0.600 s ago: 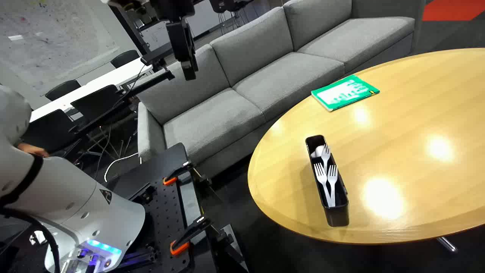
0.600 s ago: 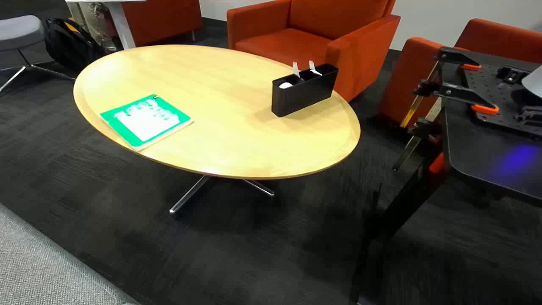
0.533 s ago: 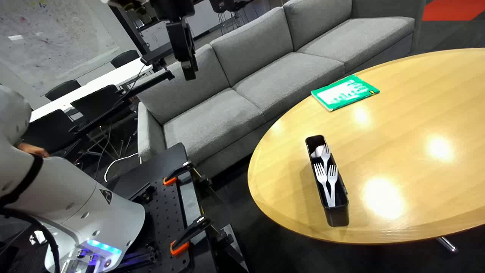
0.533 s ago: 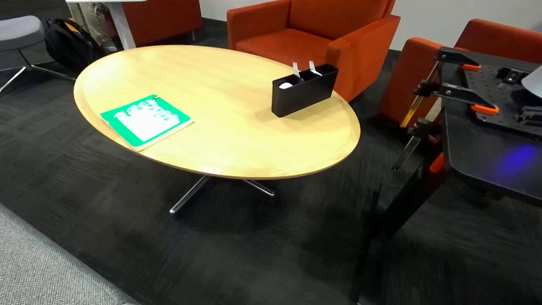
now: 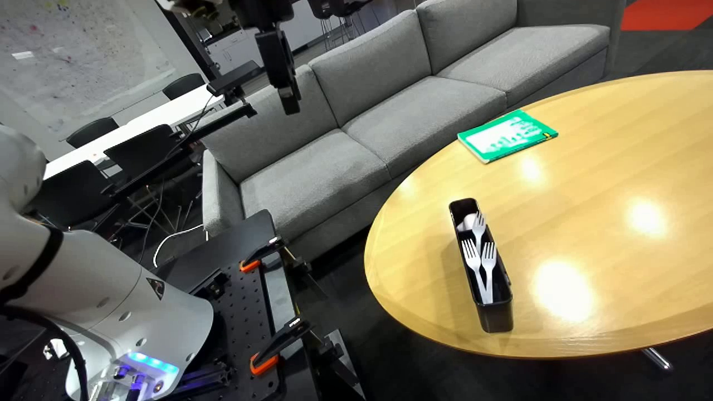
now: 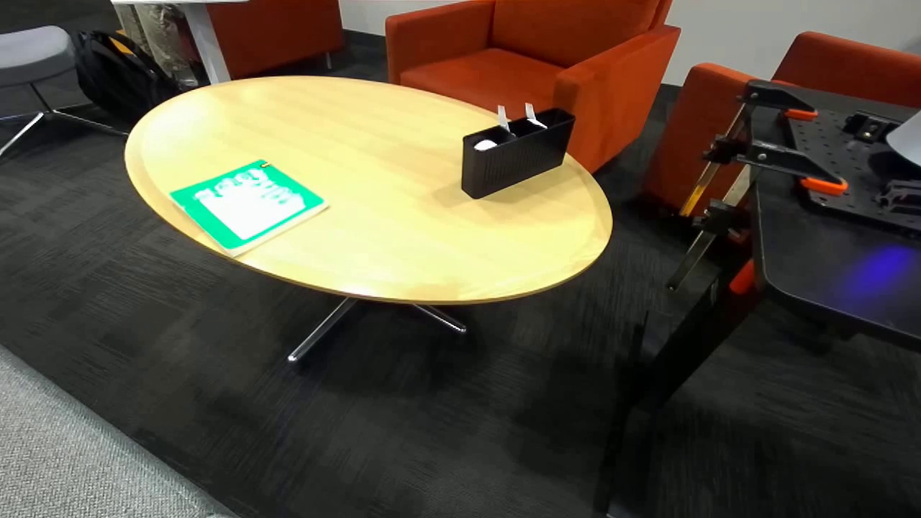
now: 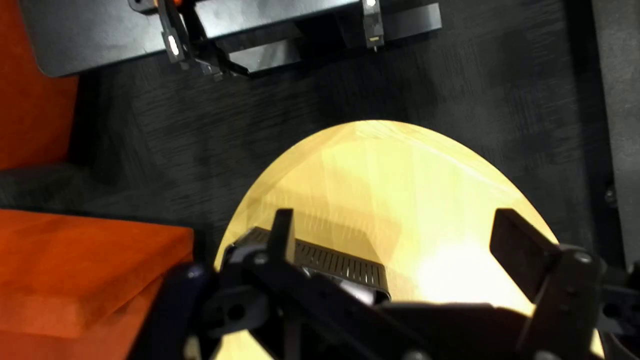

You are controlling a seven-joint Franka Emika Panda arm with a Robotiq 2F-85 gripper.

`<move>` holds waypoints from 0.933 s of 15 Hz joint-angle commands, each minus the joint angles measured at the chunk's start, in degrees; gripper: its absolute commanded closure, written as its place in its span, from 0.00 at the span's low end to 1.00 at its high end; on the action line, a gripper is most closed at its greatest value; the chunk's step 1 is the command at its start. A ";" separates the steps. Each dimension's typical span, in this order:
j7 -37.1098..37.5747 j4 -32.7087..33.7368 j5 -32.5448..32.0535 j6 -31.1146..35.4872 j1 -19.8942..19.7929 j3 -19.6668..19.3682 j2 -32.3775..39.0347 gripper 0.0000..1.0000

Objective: Remove one fork from the box and place it on the table

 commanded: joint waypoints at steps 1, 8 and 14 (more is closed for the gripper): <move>1.77 1.76 -2.84 9.65 -0.36 -0.31 7.11 0.00; 10.11 7.21 -13.55 31.50 -1.08 -5.47 27.09 0.00; 15.26 16.60 -11.41 38.13 3.97 -14.04 43.66 0.00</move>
